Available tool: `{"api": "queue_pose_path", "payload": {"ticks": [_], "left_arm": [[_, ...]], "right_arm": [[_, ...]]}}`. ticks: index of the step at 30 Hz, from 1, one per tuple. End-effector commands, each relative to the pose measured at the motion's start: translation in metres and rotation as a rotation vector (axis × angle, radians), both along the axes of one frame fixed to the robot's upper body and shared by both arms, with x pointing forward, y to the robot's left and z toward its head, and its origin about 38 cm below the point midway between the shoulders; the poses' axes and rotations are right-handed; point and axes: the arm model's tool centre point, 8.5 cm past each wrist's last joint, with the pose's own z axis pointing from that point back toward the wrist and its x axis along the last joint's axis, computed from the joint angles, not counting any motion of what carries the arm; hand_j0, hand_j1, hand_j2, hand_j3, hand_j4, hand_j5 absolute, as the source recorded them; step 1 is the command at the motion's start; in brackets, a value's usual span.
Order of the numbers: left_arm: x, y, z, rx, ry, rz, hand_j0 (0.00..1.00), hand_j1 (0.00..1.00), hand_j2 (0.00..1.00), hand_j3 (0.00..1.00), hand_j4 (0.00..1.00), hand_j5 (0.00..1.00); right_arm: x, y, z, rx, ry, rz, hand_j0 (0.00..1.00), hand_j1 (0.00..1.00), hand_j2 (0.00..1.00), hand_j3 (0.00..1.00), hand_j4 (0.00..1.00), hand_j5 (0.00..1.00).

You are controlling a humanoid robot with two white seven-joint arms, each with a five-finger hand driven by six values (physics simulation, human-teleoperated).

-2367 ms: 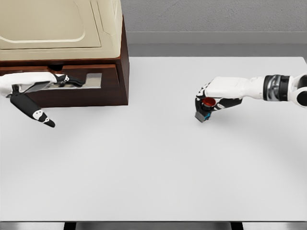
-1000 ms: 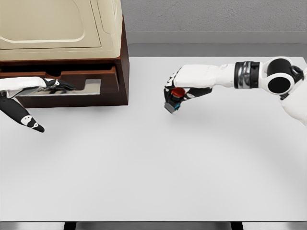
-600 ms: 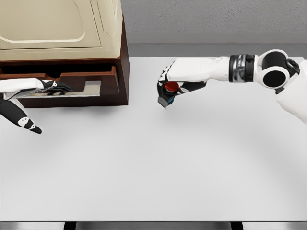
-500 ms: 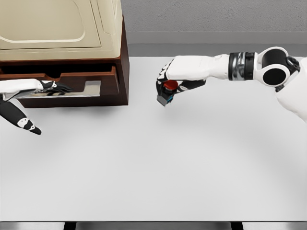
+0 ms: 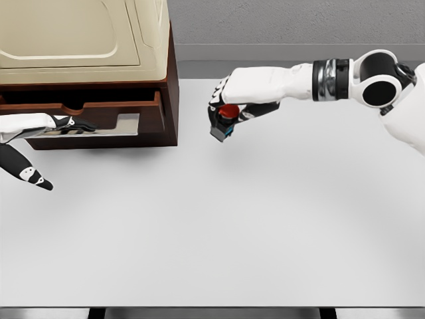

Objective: Open the cabinet drawer with left arm, and place a switch into the drawer with right arm

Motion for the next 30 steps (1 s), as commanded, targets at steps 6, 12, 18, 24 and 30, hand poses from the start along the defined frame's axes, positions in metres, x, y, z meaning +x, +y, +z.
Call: {"api": "queue_pose_path", "payload": {"ticks": [6,12,18,24,30], "left_arm": [[-0.003,0.006,0.004,0.004,-0.014,-0.002,1.0,1.0,1.0,1.0,1.0,1.0],[-0.005,0.007,0.0,0.005,-0.003,-0.001,1.0,1.0,1.0,1.0,1.0,1.0],[-0.006,0.006,-0.002,-0.002,-0.007,-0.016,1.0,1.0,1.0,1.0,1.0,1.0],[-0.008,0.007,0.0,-0.002,-0.015,-0.022,1.0,1.0,1.0,1.0,1.0,1.0],[-0.01,0.011,-0.003,0.002,-0.005,-0.013,1.0,1.0,1.0,1.0,1.0,1.0]], "right_arm": [[0.0,0.0,0.011,0.024,0.004,0.008,0.49,0.49,0.49,0.49,0.49,0.49],[0.002,0.002,0.024,0.019,-0.022,0.01,0.49,0.49,0.49,0.49,0.49,0.49],[0.001,0.004,0.024,0.008,-0.024,0.017,0.49,0.49,0.49,0.49,0.49,0.49],[0.001,0.005,0.02,0.0,-0.018,0.021,0.49,0.49,0.49,0.49,0.49,0.49],[0.001,0.005,0.021,0.001,-0.017,0.02,0.49,0.49,0.49,0.49,0.49,0.49]]}}
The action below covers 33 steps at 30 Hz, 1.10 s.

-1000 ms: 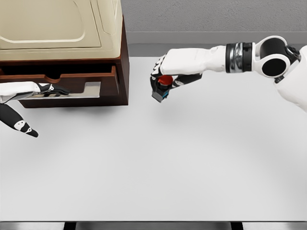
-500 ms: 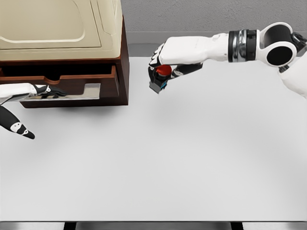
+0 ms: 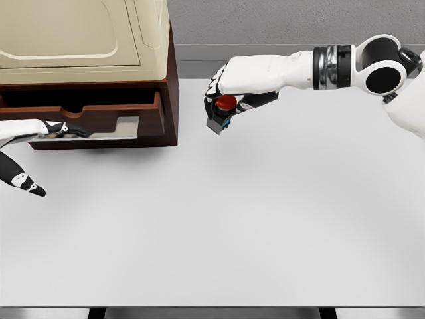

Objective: Open the cabinet drawer with left arm, and place a switch into the drawer with right arm

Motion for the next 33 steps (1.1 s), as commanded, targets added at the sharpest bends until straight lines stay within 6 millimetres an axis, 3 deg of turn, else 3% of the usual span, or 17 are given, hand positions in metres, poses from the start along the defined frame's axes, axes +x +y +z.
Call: {"api": "queue_pose_path", "payload": {"ticks": [1,17,33], "left_arm": [[-0.001,0.002,-0.001,0.011,0.0,0.003,1.0,1.0,1.0,1.0,1.0,1.0],[-0.007,0.002,-0.009,-0.003,0.001,-0.033,1.0,1.0,1.0,1.0,1.0,1.0],[-0.009,0.001,-0.013,-0.008,0.008,-0.042,1.0,1.0,1.0,1.0,1.0,1.0]], "right_arm": [[-0.001,0.0,0.002,0.032,0.026,0.004,0.49,0.49,0.49,0.49,0.49,0.49],[-0.014,0.013,0.02,0.044,-0.014,0.064,0.47,0.47,0.47,0.47,0.47,0.47],[-0.014,0.012,0.019,0.041,-0.015,0.063,0.47,0.47,0.47,0.47,0.47,0.47]]}}
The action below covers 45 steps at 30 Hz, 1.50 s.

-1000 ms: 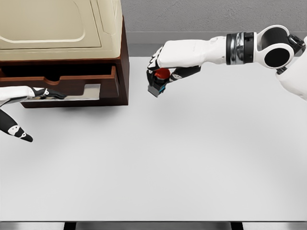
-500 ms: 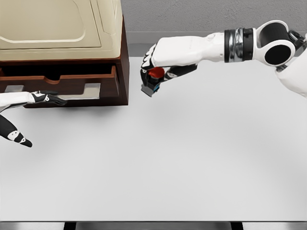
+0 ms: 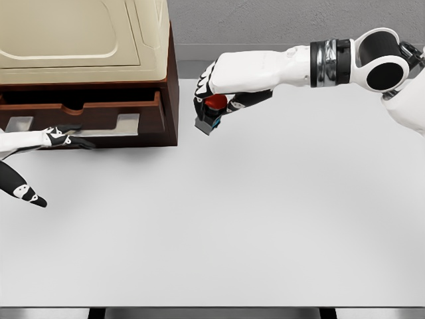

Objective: Open the cabinet drawer with left arm, and place a switch into the drawer with right arm

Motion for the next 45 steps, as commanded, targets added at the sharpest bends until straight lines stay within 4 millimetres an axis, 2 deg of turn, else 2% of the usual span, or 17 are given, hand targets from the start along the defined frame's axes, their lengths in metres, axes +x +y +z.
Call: {"api": "queue_pose_path", "payload": {"ticks": [1,7,12,24,30,37,39,42,45], "left_arm": [[-0.001,0.001,0.001,-0.002,0.004,0.003,1.0,1.0,1.0,1.0,1.0,1.0],[-0.003,0.005,0.004,0.0,-0.009,-0.003,1.0,1.0,1.0,1.0,1.0,1.0],[-0.009,0.006,0.015,-0.021,-0.075,-0.069,1.0,1.0,1.0,1.0,1.0,1.0],[-0.014,0.009,0.021,-0.026,-0.104,-0.096,1.0,1.0,1.0,1.0,1.0,1.0],[-0.016,0.01,0.014,-0.026,-0.083,-0.094,1.0,1.0,1.0,1.0,1.0,1.0],[-0.018,0.008,0.016,-0.037,-0.1,-0.117,1.0,1.0,1.0,1.0,1.0,1.0],[-0.018,0.006,0.019,-0.045,-0.118,-0.135,1.0,1.0,1.0,1.0,1.0,1.0],[-0.02,0.006,0.034,-0.06,-0.183,-0.177,1.0,1.0,1.0,1.0,1.0,1.0],[-0.02,0.006,0.038,-0.064,-0.201,-0.188,1.0,1.0,1.0,1.0,1.0,1.0]], "right_arm": [[0.0,0.0,0.0,0.004,0.005,-0.001,0.47,0.47,0.47,0.47,0.47,0.47],[0.0,-0.001,0.001,0.005,0.003,-0.002,0.47,0.47,0.47,0.47,0.47,0.47],[0.001,-0.002,0.004,0.005,-0.003,-0.005,0.47,0.47,0.47,0.47,0.47,0.47],[0.002,-0.005,0.008,0.009,-0.011,-0.012,0.47,0.47,0.47,0.47,0.47,0.47],[0.002,-0.004,0.011,0.01,-0.016,-0.013,0.47,0.47,0.47,0.47,0.47,0.47],[0.002,-0.004,0.013,0.012,-0.021,-0.012,0.47,0.47,0.47,0.47,0.47,0.47],[0.002,-0.004,0.013,0.011,-0.02,-0.012,0.47,0.47,0.47,0.47,0.47,0.47],[0.002,-0.004,0.013,0.011,-0.022,-0.013,0.47,0.47,0.47,0.47,0.47,0.47],[0.002,-0.004,0.013,0.011,-0.021,-0.012,0.47,0.47,0.47,0.47,0.47,0.47]]}}
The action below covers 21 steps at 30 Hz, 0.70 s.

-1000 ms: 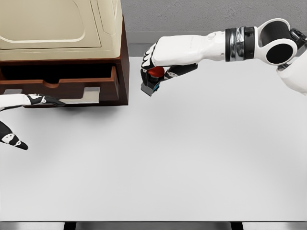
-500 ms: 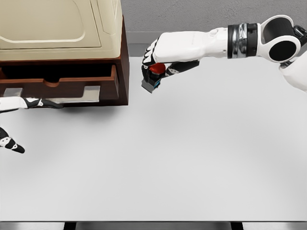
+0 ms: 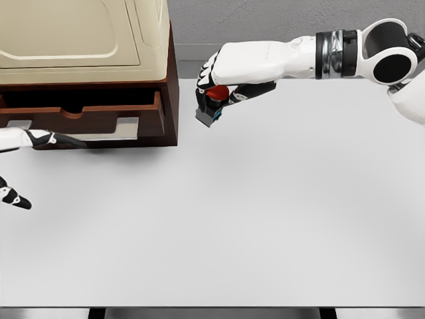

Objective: Open the cabinet drawer with left arm, and place a switch into the drawer with right arm

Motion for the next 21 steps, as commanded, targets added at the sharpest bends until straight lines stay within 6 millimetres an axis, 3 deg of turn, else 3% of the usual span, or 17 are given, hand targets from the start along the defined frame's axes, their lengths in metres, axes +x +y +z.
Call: {"api": "queue_pose_path", "payload": {"ticks": [1,8,13,15,21], "left_arm": [[-0.001,0.0,0.007,-0.014,-0.027,-0.015,1.0,1.0,1.0,1.0,1.0,1.0],[-0.002,0.009,0.014,0.003,-0.029,0.021,1.0,1.0,1.0,1.0,1.0,1.0],[0.005,0.003,0.016,-0.005,-0.029,0.036,1.0,1.0,1.0,1.0,1.0,1.0],[0.013,-0.009,0.01,-0.034,-0.018,0.023,1.0,1.0,1.0,1.0,1.0,1.0],[0.018,-0.015,0.0,-0.038,0.013,0.033,1.0,1.0,1.0,1.0,1.0,1.0]], "right_arm": [[0.0,0.0,0.001,0.005,0.005,-0.002,0.48,0.48,0.48,0.48,0.48,0.48],[0.001,0.0,0.001,0.006,0.004,-0.004,0.48,0.48,0.48,0.48,0.48,0.48],[0.001,0.0,0.002,0.006,0.003,-0.005,0.48,0.48,0.48,0.48,0.48,0.48],[0.001,0.0,0.001,0.005,0.004,-0.003,0.47,0.47,0.47,0.47,0.47,0.47],[0.0,0.0,0.001,0.003,0.005,-0.003,0.48,0.48,0.48,0.48,0.48,0.48]]}}
